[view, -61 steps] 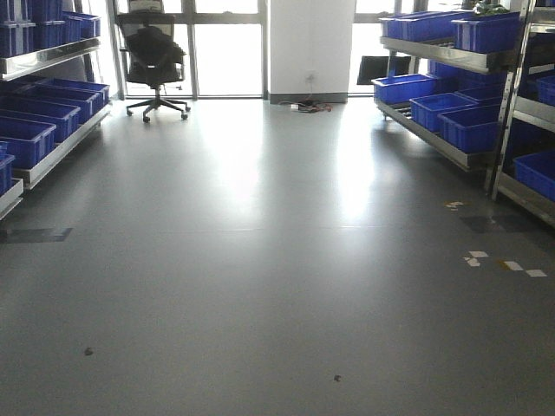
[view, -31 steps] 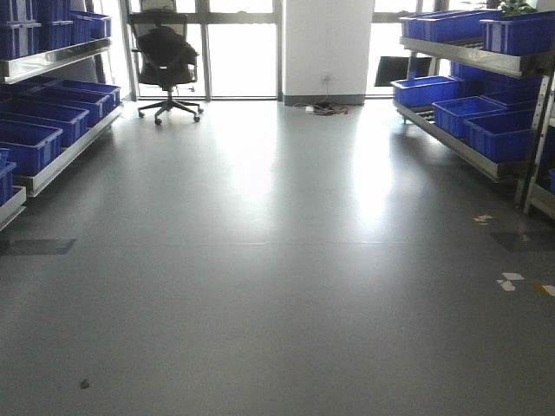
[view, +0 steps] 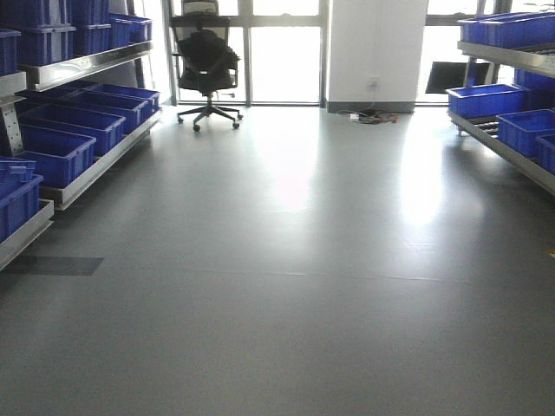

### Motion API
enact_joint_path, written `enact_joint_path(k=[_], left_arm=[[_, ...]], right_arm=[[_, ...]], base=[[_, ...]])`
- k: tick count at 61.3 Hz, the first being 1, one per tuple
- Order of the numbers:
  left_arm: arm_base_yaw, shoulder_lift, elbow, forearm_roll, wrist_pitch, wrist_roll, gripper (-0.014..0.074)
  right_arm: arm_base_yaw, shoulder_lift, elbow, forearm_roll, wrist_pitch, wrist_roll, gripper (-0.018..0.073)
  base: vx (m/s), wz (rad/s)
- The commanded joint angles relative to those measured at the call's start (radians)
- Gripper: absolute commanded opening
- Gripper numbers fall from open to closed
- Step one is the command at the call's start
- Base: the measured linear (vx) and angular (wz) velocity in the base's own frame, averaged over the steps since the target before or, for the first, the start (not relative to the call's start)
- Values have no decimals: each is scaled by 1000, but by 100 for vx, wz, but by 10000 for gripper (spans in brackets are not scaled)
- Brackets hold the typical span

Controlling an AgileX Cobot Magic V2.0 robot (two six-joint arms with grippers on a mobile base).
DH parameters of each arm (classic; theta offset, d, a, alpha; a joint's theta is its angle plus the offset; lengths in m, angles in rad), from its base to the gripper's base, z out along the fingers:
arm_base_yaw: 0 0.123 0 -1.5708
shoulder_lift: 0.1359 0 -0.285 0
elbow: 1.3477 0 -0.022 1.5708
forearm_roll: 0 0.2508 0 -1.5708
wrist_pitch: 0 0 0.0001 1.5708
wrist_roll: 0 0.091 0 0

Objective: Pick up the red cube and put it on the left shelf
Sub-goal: 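Drive the base to the shelf of blue bins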

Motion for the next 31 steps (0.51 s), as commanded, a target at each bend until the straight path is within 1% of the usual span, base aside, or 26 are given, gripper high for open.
enact_joint_path(k=[1, 31], left_arm=[[-4, 8, 22, -6, -84, 1, 106], [-4, 8, 22, -6, -84, 1, 106]], right_arm=[[1, -1, -30, -6, -95, -3, 65], [1, -1, -30, -6, -95, -3, 65]], base=[[51, 22], [52, 26]])
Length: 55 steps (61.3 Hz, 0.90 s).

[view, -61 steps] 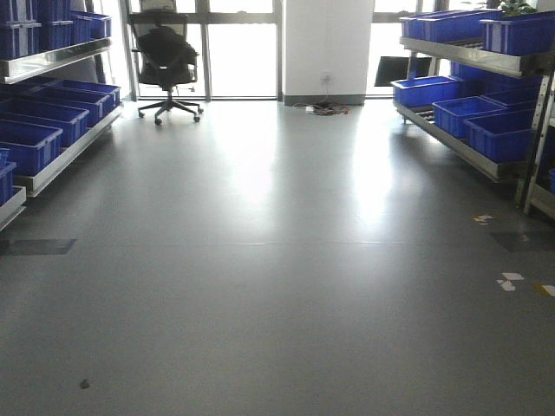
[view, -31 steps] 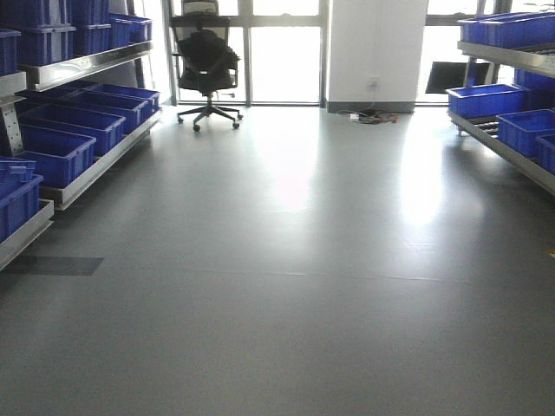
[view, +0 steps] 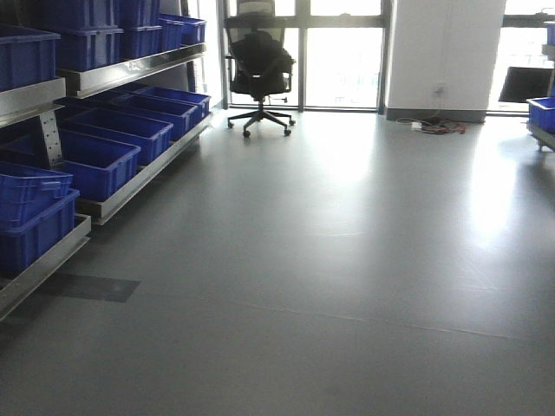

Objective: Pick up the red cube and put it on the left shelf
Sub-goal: 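Drive the base to the shelf of blue bins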

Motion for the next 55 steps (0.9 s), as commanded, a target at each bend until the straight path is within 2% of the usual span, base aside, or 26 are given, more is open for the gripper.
enact_joint_path(k=[1, 26, 55], left_arm=[[-4, 8, 22, -6, -84, 1, 106], [-4, 8, 22, -6, -84, 1, 106], [-4, 8, 22, -6, -84, 1, 106]], right_arm=[[1, -1, -30, -6, -95, -3, 65], [1, -1, -30, -6, -95, -3, 65], [1, -1, -30, -6, -96, -3, 65]], base=[[54, 28], [54, 32], [53, 49]])
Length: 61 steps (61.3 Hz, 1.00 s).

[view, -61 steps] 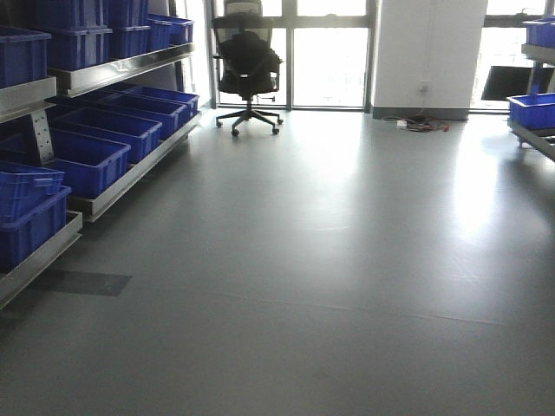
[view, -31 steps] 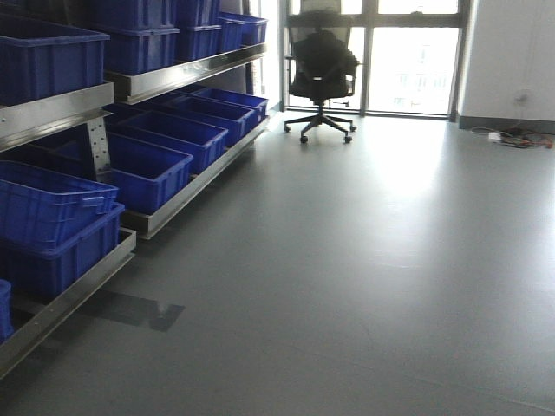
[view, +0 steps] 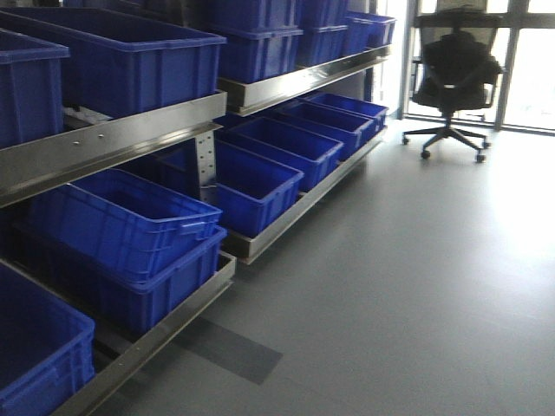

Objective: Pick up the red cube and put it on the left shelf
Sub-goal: 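Drive the base to the shelf of blue bins, then move the held red cube over a blue bin on the shelf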

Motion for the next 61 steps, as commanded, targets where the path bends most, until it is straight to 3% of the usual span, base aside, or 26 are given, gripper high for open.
enact_joint_path(k=[1, 35, 61], left_arm=[[-4, 8, 22, -6, -84, 1, 106], [-4, 8, 22, -6, -84, 1, 106], [-4, 8, 22, -6, -84, 1, 106]], right_arm=[[1, -1, -30, -6, -96, -3, 65], [1, -1, -30, -6, -96, -3, 65], [1, -1, -30, -6, -96, -3, 65]], base=[[51, 52], [41, 75], [22, 78]])
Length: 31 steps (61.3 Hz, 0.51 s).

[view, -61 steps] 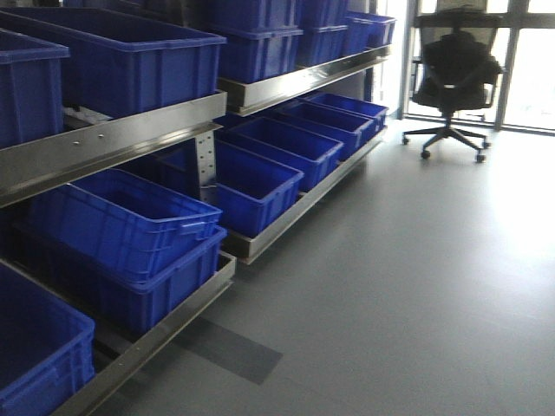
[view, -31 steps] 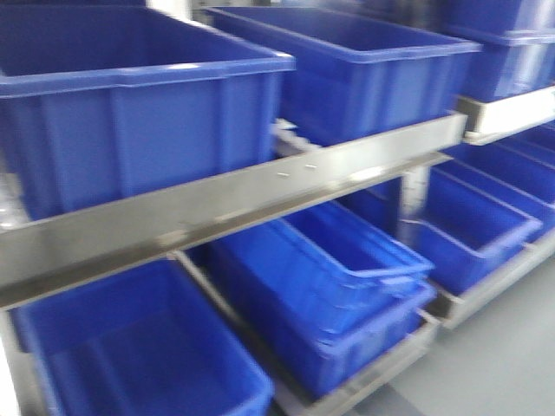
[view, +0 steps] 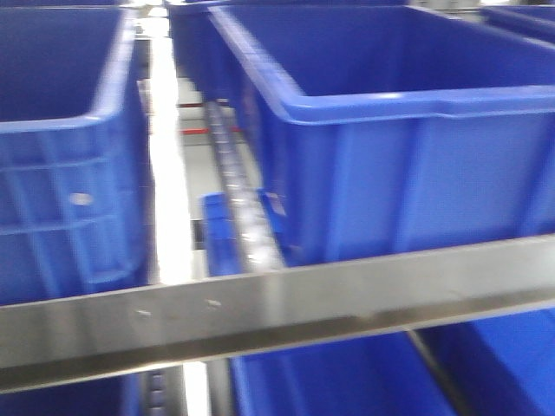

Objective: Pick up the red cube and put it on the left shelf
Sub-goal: 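Move the held red cube over a blue bin on the shelf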

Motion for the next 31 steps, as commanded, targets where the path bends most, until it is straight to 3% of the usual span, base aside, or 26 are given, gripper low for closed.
enact_joint_path(k=[1, 17, 31], left_arm=[[-4, 8, 22, -6, -84, 1, 106], [-4, 8, 22, -6, -84, 1, 106], [-4, 8, 22, -6, -84, 1, 106]], right_arm=[[1, -1, -30, -6, -92, -3, 65], [1, -1, -30, -6, -92, -3, 65], [1, -1, -30, -6, -92, -3, 65]], base=[[10, 61], [8, 52], [1, 21]])
